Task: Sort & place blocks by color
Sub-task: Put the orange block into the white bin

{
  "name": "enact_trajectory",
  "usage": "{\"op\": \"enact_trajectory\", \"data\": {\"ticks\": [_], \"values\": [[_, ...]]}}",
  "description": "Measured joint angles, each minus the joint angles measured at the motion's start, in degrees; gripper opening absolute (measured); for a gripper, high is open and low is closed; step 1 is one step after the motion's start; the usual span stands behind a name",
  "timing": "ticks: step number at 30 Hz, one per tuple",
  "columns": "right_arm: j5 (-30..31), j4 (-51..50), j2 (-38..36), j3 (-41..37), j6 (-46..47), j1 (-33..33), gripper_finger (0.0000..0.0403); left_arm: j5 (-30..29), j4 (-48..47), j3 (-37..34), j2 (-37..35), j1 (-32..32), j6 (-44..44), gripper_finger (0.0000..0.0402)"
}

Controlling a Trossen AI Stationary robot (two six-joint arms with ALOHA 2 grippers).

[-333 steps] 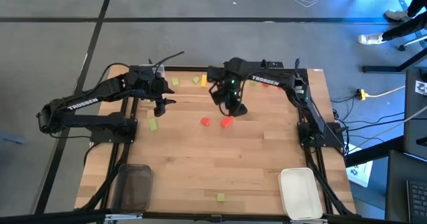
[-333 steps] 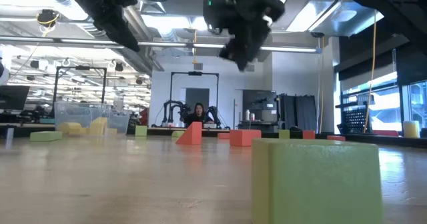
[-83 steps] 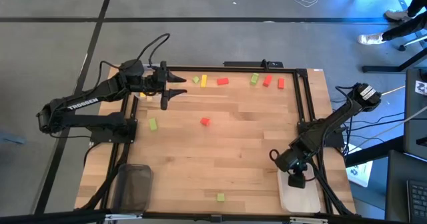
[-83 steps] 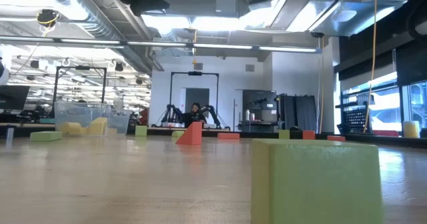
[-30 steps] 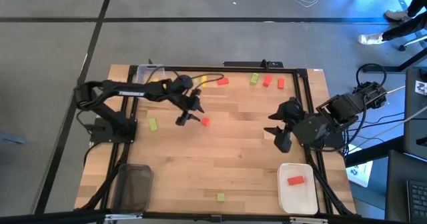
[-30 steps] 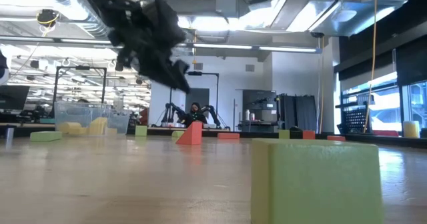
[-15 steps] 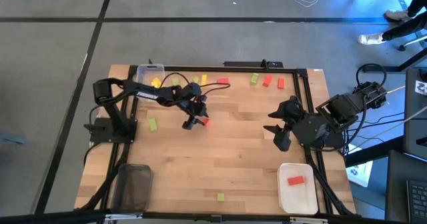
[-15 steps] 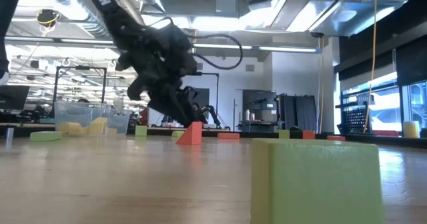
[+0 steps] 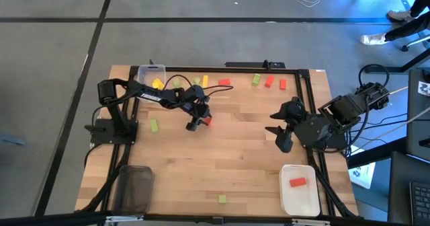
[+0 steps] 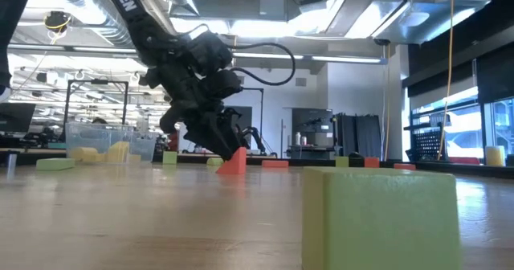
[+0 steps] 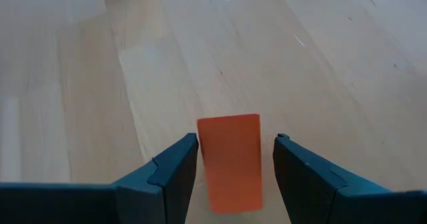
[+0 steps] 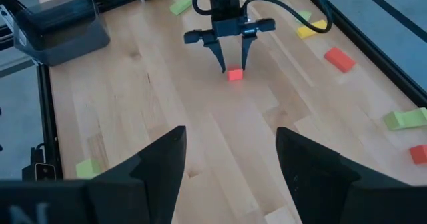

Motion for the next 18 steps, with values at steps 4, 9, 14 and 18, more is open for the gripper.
{"op": "enact_trajectory", "data": {"ticks": [4, 9, 14, 18], "values": [[0.0, 0.0, 0.0, 0.0, 0.0, 0.0, 0.0233, -0.1, 0.0, 0.0, 1.9, 0.0, -0.2, 0.0184], [0.0, 0.0, 0.0, 0.0, 0.0, 0.0, 0.0233, -1.1, 0.6, 0.0, 3.9, 0.1, -1.0, 0.0184], [0.0, 0.5, 0.0, 0.0, 0.0, 0.0, 0.0233, -1.4, 1.5, 0.0, 4.3, 0.1, -1.7, 0.0179], [0.0, 0.7, 0.0, 0.0, 0.0, 0.0, 0.0233, -1.9, 1.5, 0.0, 4.3, 0.0, -4.8, 0.0137]]}}
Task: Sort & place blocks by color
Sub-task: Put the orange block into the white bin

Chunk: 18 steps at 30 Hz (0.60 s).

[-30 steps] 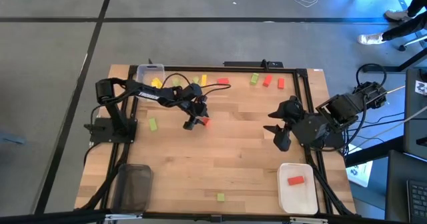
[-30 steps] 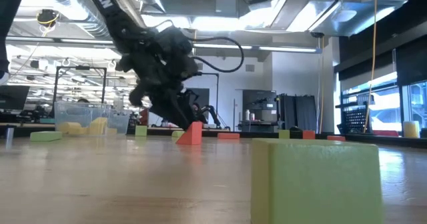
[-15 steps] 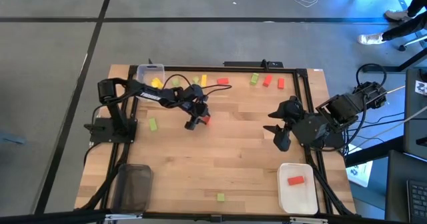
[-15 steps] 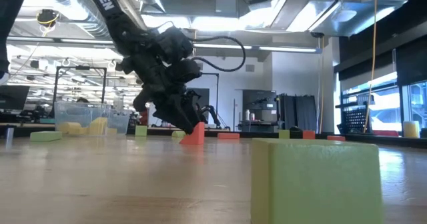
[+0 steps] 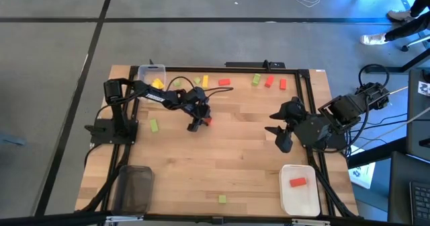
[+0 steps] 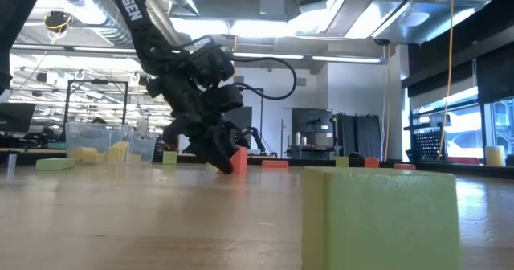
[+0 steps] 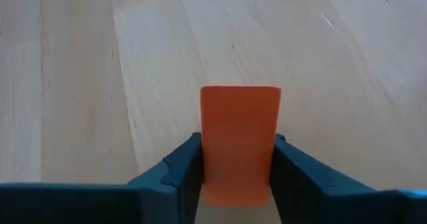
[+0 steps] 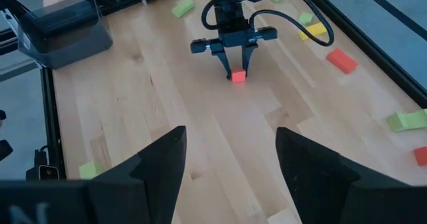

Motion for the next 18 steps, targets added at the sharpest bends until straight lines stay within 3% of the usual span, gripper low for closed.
{"op": "enact_trajectory", "data": {"ticks": [2, 9, 13, 18], "values": [[0.0, 0.0, 0.0, 0.0, 0.0, 0.0, 0.0233, 1.3, 0.0, 0.0, -0.3, 0.0, -1.9, 0.0121], [0.0, -0.2, 0.1, 0.0, 0.0, 0.0, 0.0233, 5.5, -2.5, 5.1, -2.2, -0.3, -7.0, 0.0121], [0.0, -0.9, 0.2, 0.0, 0.2, 0.0, 0.0233, 7.7, -11.5, 13.5, -2.5, -1.4, -5.9, 0.0121], [0.2, -1.0, 1.2, 0.0, -6.1, -1.0, 0.0233, 7.2, -26.3, 26.0, -2.6, -3.5, 2.8, 0.0121]]}}
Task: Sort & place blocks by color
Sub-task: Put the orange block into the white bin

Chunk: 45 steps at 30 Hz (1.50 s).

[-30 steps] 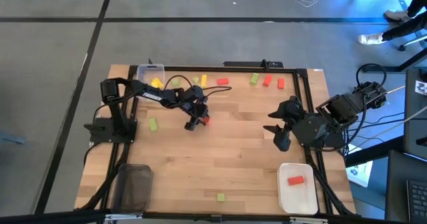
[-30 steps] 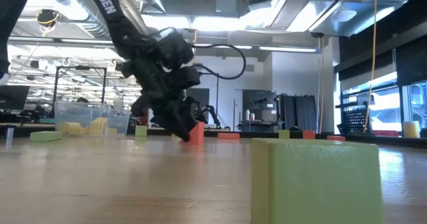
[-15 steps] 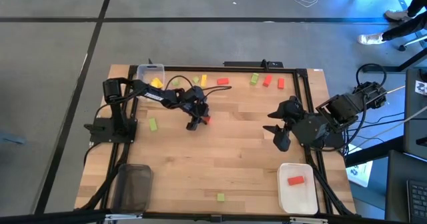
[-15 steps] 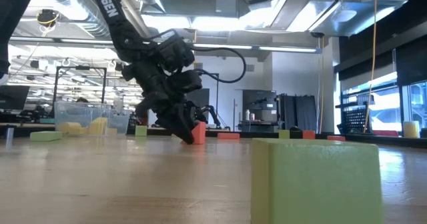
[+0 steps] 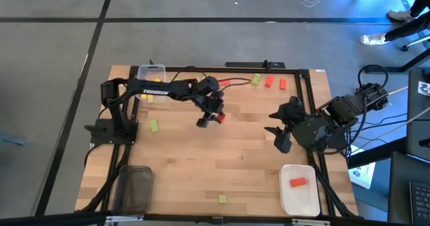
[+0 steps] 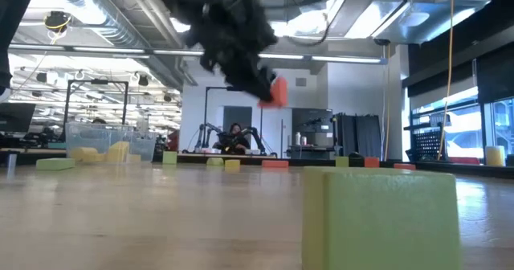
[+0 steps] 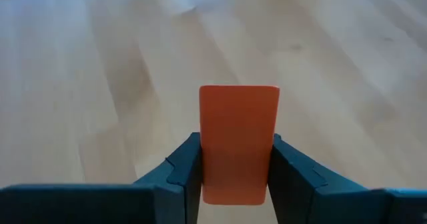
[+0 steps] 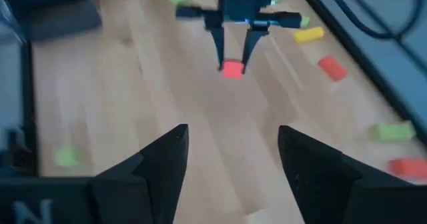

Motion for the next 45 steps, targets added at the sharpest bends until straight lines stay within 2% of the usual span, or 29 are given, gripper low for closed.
{"op": "enact_trajectory", "data": {"ticks": [4, 7, 10, 12, 14, 22, 32, 45], "values": [[0.0, -0.1, 2.0, 0.0, -12.3, -1.2, 0.0233, 0.4, -9.7, 9.1, 0.0, -0.2, 5.4, 0.0121], [-0.1, -0.1, 3.8, 0.0, -18.7, -2.6, 0.0233, -5.2, -12.4, 13.9, 0.0, -0.2, 5.5, 0.0121], [0.4, -0.1, 5.8, 0.0, -18.8, -4.5, 0.0233, -13.8, -12.2, 17.5, 0.0, -0.9, 4.6, 0.0121], [2.1, -0.1, 7.1, 0.0, -15.5, -5.9, 0.0233, -19.7, -11.8, 19.2, 0.0, -1.7, 4.6, 0.0121], [3.3, -0.1, 8.1, 0.0, -13.1, -7.3, 0.0233, -23.0, -9.9, 20.0, 0.0, -2.8, 4.7, 0.0121], [5.3, 0.4, 11.6, 0.0, -12.0, -11.1, 0.0233, -26.6, -8.5, 20.1, 0.0, -6.8, 10.7, 0.0121], [5.3, 5.0, 14.4, 0.0, -20.6, -12.8, 0.0233, -29.7, -5.5, 20.1, 0.0, -9.4, 13.7, 0.0121], [4.0, 8.7, 14.7, 0.0, -22.3, -14.7, 0.0233, -29.6, -2.1, 20.1, 0.0, -10.7, 13.6, 0.0121]]}}
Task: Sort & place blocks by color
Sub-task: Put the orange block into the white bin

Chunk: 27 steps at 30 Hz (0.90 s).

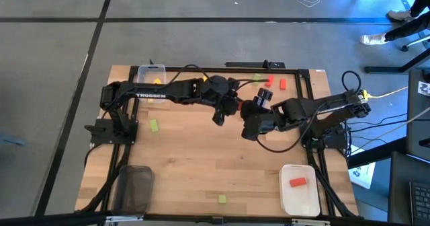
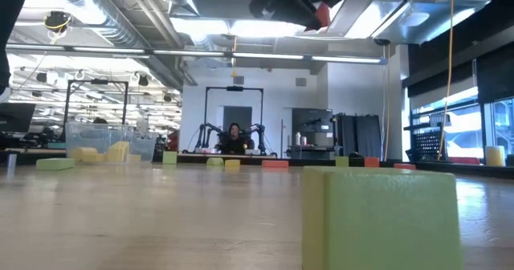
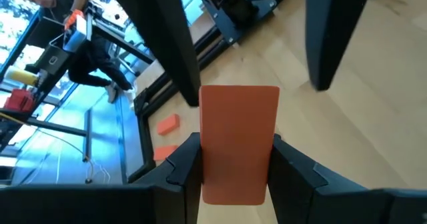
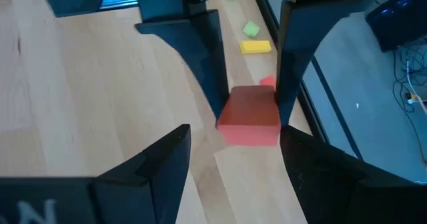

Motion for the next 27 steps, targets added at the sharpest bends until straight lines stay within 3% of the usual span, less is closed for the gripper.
{"op": "enact_trajectory", "data": {"ticks": [16, 27], "values": [[-0.3, 1.1, 0.0, 0.0, 0.1, -0.4, 0.0227, 1.0, 0.3, 0.0, 0.0, -0.8, -0.2, 0.0121], [-5.9, 1.2, 0.0, 0.0, -1.0, -2.7, 0.0127, 1.0, -0.3, -0.1, 0.1, -0.7, -1.2, 0.0121]]}}
